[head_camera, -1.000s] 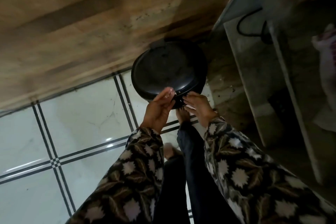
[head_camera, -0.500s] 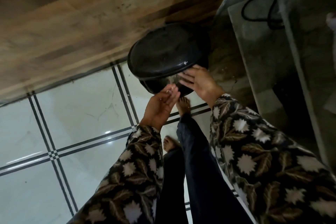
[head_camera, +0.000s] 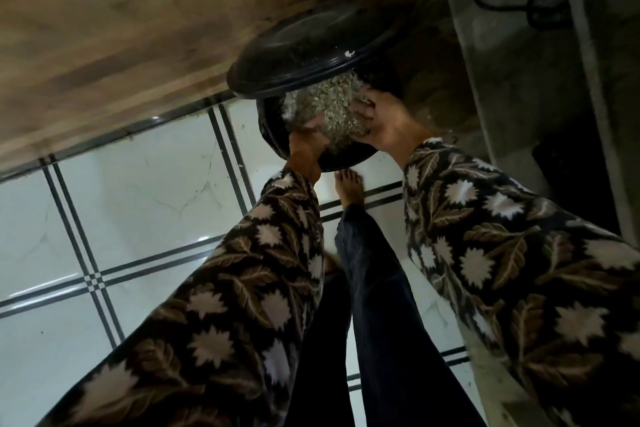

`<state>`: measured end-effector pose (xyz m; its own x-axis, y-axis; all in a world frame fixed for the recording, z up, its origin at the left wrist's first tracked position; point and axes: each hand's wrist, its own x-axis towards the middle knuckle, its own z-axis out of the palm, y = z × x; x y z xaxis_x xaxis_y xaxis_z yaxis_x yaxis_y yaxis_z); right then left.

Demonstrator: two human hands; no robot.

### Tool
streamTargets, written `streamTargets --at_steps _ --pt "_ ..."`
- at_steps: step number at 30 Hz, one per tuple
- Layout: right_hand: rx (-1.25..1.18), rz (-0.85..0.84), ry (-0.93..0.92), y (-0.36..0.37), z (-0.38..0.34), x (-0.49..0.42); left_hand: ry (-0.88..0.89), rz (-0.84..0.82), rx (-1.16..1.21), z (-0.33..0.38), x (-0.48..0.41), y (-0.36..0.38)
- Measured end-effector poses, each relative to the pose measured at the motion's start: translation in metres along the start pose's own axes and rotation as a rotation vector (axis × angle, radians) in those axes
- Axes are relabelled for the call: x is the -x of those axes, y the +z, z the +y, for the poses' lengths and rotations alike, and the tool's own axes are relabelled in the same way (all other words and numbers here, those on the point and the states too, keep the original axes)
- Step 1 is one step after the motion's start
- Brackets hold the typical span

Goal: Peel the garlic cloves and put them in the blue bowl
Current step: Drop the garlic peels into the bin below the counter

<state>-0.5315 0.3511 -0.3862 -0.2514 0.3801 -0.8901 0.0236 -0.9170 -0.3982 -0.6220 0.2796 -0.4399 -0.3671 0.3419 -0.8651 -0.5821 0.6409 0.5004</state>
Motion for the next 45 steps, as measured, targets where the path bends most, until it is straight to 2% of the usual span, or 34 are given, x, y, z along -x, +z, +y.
streamTargets --at_steps 2,7,10,13,15,18,19,20,22,23,24,26,27,28,30,31,33,36,39,41,45 --pt "-0.093 0.010 0.029 -0.001 0.006 -0.004 0.058 0.095 -0.105 -0.003 0.000 -0.001" --pt "-0.061 0.051 0.094 -0.005 0.024 -0.009 0.090 0.265 -0.326 -0.016 0.001 -0.009" --pt "-0.070 0.046 0.129 -0.009 0.035 -0.014 0.290 0.314 -0.382 -0.008 0.013 0.000" --pt "-0.116 0.025 0.140 -0.010 0.044 -0.019 0.615 0.214 -0.408 -0.007 0.036 0.007" --pt "-0.170 0.008 0.158 -0.008 0.046 -0.020 0.758 0.132 -0.456 -0.014 0.053 0.011" --pt "-0.277 -0.089 0.173 -0.005 0.043 -0.022 0.969 -0.120 -0.689 -0.034 0.050 0.008" --pt "-0.259 -0.117 0.160 -0.005 0.042 -0.021 0.964 -0.177 -0.873 -0.039 0.037 0.002" --pt "-0.245 -0.143 0.156 -0.004 0.040 -0.019 0.851 -0.163 -1.033 -0.042 0.022 -0.003" --pt "-0.255 -0.161 0.160 -0.009 0.039 -0.020 0.625 -0.034 -1.128 -0.037 0.006 -0.005" --pt "-0.287 -0.159 0.157 -0.013 0.039 -0.022 0.657 0.032 -1.071 -0.032 0.007 -0.002" --pt "-0.344 -0.162 0.142 -0.015 0.038 -0.023 0.774 0.077 -1.027 -0.029 0.011 0.002" --pt "-0.345 -0.178 0.136 -0.014 0.034 -0.021 0.930 -0.005 -1.182 -0.031 0.018 0.000" --pt "-0.301 -0.189 0.134 -0.012 0.030 -0.016 0.848 -0.061 -1.316 -0.037 0.019 -0.007" --pt "-0.259 -0.204 0.131 -0.010 0.026 -0.009 0.625 -0.065 -1.364 -0.041 0.020 -0.015" --pt "-0.162 -0.231 0.057 -0.012 0.016 0.006 0.247 0.030 -1.235 -0.041 0.020 -0.033" --pt "-0.102 -0.207 0.005 -0.016 0.010 0.019 0.232 0.072 -1.118 -0.037 0.028 -0.038" --pt "0.023 -0.079 -0.100 -0.023 -0.002 0.053 0.365 0.087 -0.959 -0.019 0.059 -0.044" --pt "0.125 0.064 -0.154 -0.035 -0.008 0.122 0.520 0.087 -0.781 0.005 0.129 -0.047" --pt "0.214 0.043 -0.254 -0.040 -0.008 0.202 0.715 0.016 -0.693 0.018 0.198 -0.039" --pt "0.228 0.045 -0.350 -0.044 -0.005 0.257 0.771 -0.063 -0.626 0.030 0.249 -0.025" --pt "0.105 0.122 -0.565 -0.076 0.002 0.369 0.869 -0.250 -0.486 0.046 0.357 0.019"
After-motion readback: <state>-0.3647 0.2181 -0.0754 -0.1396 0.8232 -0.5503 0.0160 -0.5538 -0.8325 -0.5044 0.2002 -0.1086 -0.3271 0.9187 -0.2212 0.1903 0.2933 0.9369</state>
